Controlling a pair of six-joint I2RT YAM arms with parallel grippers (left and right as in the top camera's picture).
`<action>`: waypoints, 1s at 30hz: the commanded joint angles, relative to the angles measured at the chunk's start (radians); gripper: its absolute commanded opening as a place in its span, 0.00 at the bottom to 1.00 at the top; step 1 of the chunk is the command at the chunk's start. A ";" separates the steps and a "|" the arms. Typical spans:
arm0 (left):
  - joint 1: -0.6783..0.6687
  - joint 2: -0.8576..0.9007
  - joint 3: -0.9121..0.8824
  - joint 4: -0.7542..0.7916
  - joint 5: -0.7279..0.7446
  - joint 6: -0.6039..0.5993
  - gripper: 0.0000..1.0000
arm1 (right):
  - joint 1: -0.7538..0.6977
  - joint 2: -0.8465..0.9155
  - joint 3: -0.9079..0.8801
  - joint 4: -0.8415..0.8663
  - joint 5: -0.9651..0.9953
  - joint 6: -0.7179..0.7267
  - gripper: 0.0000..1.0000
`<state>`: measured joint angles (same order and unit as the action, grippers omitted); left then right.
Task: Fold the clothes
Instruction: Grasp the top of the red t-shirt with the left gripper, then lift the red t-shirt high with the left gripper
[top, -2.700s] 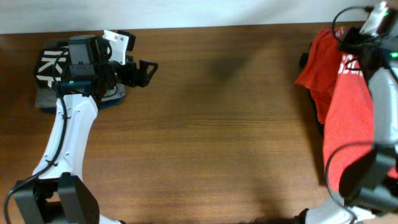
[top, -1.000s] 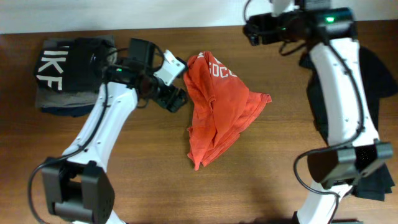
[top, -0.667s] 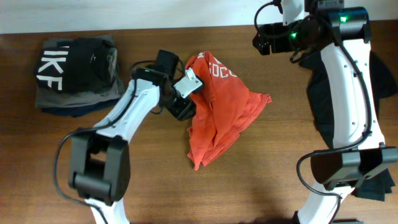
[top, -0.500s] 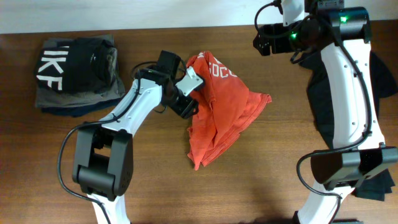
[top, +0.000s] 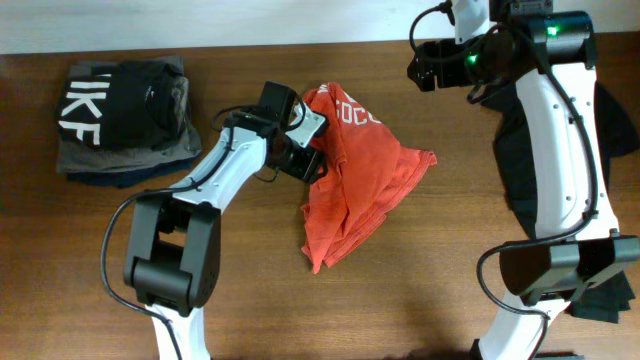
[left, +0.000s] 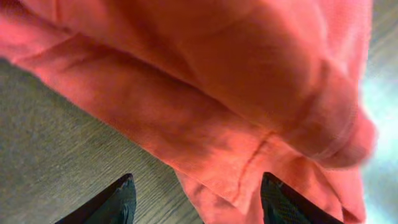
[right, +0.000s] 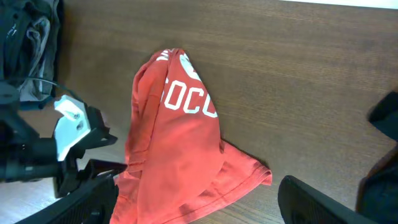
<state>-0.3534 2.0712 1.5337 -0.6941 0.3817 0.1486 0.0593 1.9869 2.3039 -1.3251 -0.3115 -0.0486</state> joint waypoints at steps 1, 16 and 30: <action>-0.004 0.048 0.006 0.011 -0.024 -0.105 0.62 | -0.009 -0.004 0.005 -0.004 0.030 0.000 0.88; -0.006 0.061 0.006 0.062 -0.023 -0.138 0.41 | -0.009 -0.004 0.005 -0.004 0.036 0.000 0.87; -0.031 0.063 0.006 0.097 -0.029 -0.161 0.16 | -0.009 -0.004 0.005 -0.027 0.036 0.000 0.87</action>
<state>-0.3817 2.1254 1.5337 -0.6010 0.3607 0.0010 0.0593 1.9869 2.3039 -1.3476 -0.2882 -0.0490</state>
